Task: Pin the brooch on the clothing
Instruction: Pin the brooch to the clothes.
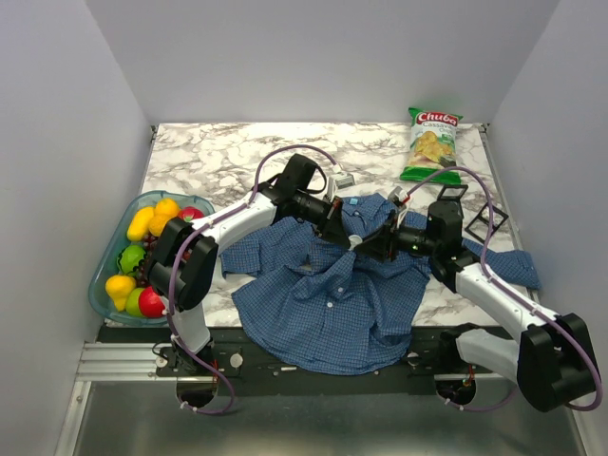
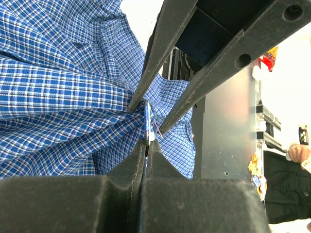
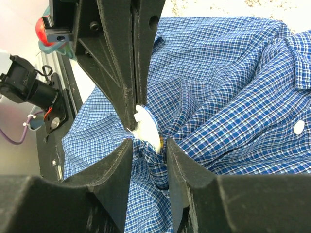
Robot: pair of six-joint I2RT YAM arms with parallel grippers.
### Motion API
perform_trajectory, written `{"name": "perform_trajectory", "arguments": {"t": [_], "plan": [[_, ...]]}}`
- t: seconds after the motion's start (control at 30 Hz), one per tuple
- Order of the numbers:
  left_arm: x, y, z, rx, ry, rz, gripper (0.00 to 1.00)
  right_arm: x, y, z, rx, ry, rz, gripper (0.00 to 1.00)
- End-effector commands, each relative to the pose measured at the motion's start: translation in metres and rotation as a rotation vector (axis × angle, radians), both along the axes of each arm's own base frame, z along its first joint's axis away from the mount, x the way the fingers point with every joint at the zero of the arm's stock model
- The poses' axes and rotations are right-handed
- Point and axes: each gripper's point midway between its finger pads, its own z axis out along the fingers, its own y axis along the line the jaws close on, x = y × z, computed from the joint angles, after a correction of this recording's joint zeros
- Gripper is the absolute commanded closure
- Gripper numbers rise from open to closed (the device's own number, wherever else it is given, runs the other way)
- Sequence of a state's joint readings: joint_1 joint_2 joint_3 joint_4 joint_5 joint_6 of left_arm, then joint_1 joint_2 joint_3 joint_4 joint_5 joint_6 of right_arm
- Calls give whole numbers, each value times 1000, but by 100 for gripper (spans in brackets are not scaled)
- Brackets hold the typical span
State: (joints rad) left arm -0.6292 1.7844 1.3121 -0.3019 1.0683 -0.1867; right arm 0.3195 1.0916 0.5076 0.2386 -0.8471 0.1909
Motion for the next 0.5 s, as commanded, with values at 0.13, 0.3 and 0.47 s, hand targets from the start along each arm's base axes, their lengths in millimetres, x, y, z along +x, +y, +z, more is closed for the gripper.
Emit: {"name": "perform_trajectory", "arguments": {"t": [0.13,0.3,0.47], "plan": [[-5,0,4,-41,24,-32,100,9,0,4,-11,-16,-20,60],[-5,-1,5,-50,27,-36,100,13,-1,2,-14,-4,-45,64],[-5,-1,5,-48,28,-32,100,17,0,0,-12,20,-61,66]]}}
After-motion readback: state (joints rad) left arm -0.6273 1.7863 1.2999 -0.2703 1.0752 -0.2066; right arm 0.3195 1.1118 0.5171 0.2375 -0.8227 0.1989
